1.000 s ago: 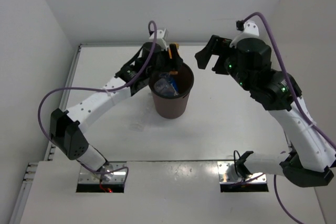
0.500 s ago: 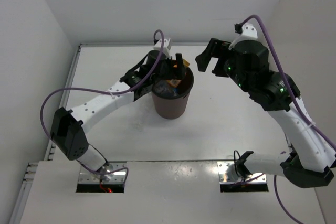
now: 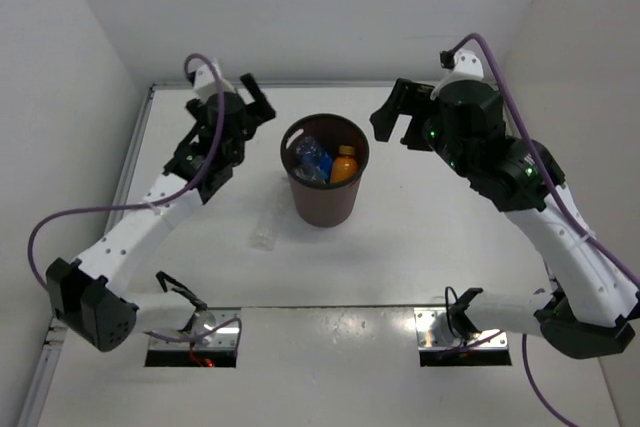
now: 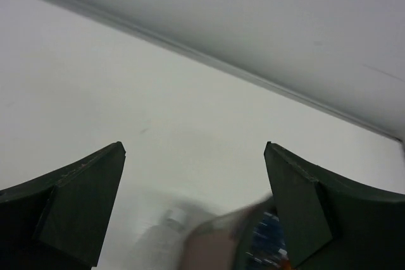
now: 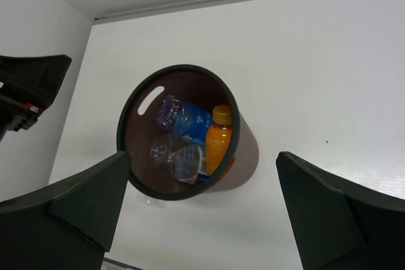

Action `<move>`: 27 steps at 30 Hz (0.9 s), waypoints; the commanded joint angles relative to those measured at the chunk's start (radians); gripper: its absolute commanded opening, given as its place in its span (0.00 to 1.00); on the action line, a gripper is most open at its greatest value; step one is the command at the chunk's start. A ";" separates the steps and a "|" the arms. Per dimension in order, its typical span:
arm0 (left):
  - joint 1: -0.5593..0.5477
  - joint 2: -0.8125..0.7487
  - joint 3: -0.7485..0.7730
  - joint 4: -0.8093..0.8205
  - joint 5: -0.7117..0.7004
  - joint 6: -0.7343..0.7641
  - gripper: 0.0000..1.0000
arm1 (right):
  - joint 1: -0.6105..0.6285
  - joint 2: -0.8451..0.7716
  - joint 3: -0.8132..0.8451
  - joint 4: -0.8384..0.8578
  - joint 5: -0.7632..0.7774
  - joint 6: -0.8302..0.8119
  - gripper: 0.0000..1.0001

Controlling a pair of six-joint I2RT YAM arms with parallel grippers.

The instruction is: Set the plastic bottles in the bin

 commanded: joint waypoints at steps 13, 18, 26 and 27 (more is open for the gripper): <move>0.263 0.013 -0.492 0.035 0.574 -0.118 0.99 | -0.002 -0.042 -0.050 0.015 -0.020 0.007 1.00; 0.226 0.049 -0.516 0.044 0.574 -0.030 0.99 | -0.002 -0.051 -0.060 0.006 -0.020 0.007 1.00; 0.183 0.084 -0.568 0.090 0.610 0.003 0.99 | -0.002 -0.051 -0.060 -0.024 -0.011 0.007 1.00; 0.183 0.084 -0.569 0.105 0.621 0.004 0.99 | -0.002 -0.051 -0.060 -0.024 -0.002 0.007 1.00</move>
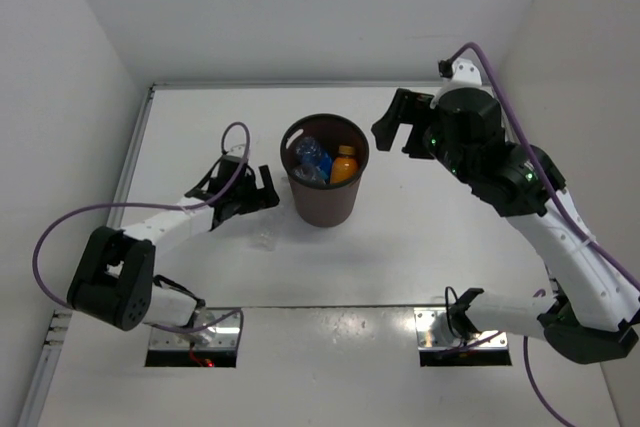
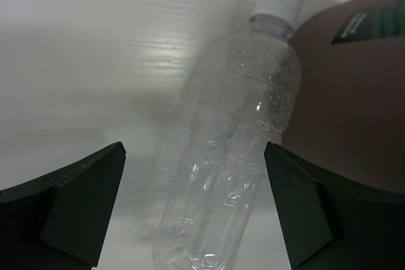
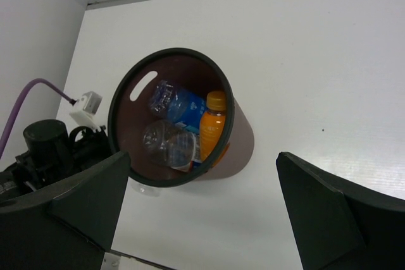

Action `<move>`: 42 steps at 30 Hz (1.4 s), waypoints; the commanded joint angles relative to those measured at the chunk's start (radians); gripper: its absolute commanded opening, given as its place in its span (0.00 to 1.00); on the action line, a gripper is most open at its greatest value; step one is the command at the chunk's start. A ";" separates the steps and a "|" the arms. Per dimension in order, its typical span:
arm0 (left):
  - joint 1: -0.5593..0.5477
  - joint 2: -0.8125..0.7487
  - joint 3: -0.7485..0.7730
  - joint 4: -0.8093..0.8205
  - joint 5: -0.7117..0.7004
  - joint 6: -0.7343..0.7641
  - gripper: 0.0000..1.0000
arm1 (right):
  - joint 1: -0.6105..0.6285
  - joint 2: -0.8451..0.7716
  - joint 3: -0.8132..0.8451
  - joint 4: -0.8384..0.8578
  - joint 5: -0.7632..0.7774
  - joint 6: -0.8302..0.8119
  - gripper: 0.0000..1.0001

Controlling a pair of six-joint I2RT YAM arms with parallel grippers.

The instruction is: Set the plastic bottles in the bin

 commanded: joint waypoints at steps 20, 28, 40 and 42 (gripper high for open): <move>-0.089 0.069 -0.065 0.053 0.005 0.046 0.65 | -0.002 -0.029 -0.012 -0.028 0.028 0.005 1.00; -0.014 -0.092 0.136 -0.044 -0.275 0.056 0.52 | -0.002 -0.040 -0.012 -0.028 0.038 0.005 1.00; -0.078 -0.155 0.528 0.274 -0.135 0.127 0.48 | -0.011 -0.021 -0.021 -0.017 -0.004 0.005 1.00; -0.130 -0.123 0.528 0.287 -0.125 0.115 0.48 | -0.011 -0.021 -0.021 -0.017 -0.004 0.005 1.00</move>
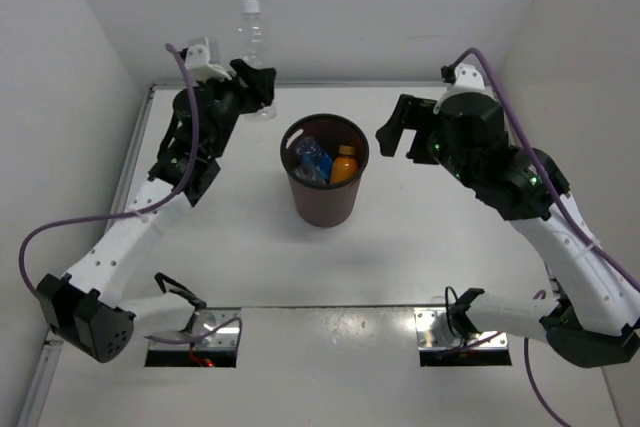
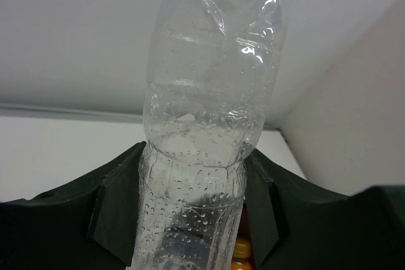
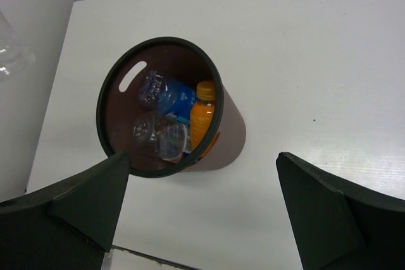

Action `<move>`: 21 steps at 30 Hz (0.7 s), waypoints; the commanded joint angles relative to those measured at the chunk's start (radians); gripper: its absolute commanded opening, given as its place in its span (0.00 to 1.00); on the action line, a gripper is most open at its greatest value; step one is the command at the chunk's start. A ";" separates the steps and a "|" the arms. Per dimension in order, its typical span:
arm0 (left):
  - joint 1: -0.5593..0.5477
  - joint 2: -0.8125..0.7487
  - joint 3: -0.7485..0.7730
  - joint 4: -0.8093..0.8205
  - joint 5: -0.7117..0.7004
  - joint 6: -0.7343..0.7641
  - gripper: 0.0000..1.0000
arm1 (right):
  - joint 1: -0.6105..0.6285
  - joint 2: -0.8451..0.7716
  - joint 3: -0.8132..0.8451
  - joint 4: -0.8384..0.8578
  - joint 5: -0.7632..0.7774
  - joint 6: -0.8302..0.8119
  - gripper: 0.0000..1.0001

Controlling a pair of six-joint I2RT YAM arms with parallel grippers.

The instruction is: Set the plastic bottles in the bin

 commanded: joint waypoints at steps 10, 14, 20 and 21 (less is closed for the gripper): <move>-0.359 0.045 -0.185 0.105 -0.079 -0.015 0.57 | -0.005 0.002 0.015 -0.006 0.002 -0.005 1.00; -0.382 0.056 -0.186 0.096 -0.103 -0.015 0.68 | -0.005 0.002 0.006 -0.006 0.002 -0.005 1.00; -0.404 0.056 -0.175 0.087 -0.169 0.014 1.00 | -0.005 -0.007 -0.003 -0.006 0.002 -0.005 1.00; -0.404 0.056 -0.164 0.076 -0.169 0.014 1.00 | -0.005 -0.007 -0.003 -0.006 0.002 -0.005 1.00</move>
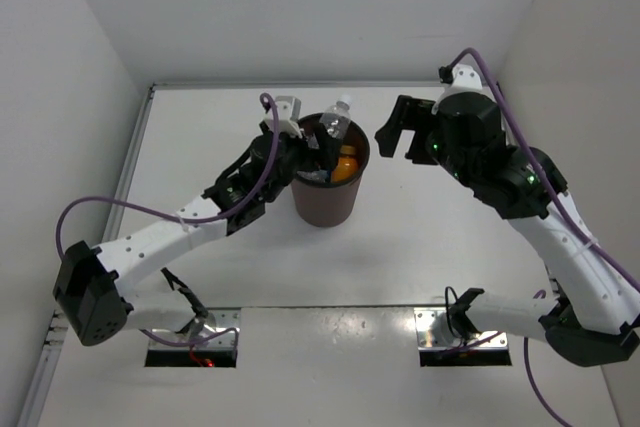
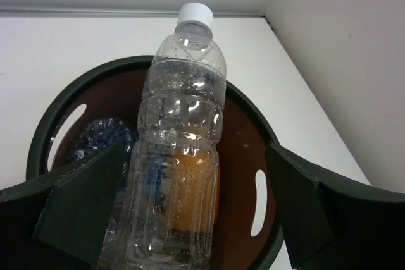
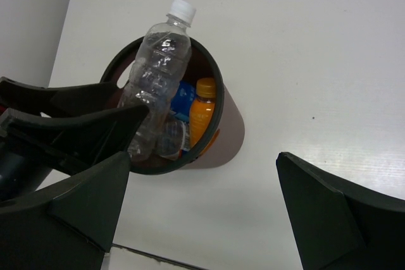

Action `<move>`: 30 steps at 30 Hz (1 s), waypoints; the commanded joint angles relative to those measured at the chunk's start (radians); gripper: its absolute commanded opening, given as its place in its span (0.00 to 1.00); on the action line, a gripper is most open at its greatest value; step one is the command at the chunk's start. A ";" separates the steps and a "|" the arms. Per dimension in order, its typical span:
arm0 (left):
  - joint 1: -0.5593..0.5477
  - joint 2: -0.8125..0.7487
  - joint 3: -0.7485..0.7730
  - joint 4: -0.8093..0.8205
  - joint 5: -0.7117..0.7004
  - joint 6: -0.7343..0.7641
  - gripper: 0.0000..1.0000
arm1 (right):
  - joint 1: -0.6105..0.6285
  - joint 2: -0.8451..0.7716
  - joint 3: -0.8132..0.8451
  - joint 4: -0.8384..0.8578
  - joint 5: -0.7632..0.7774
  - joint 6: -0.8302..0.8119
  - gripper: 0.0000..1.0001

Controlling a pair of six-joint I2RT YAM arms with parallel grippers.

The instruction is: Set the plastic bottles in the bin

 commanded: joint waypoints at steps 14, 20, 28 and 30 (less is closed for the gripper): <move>0.163 -0.035 0.344 -0.152 -0.393 0.189 1.00 | -0.014 0.183 0.098 -0.195 0.016 0.053 1.00; 0.481 -0.106 0.275 -0.394 -0.563 0.086 1.00 | -0.023 0.159 0.089 -0.247 0.137 0.109 1.00; 0.700 -0.124 0.089 -0.525 -0.542 -0.113 1.00 | -0.118 0.198 0.044 -0.368 0.239 0.214 1.00; 0.712 -0.124 0.089 -0.548 -0.514 -0.146 1.00 | -0.158 0.240 0.093 -0.437 0.295 0.226 1.00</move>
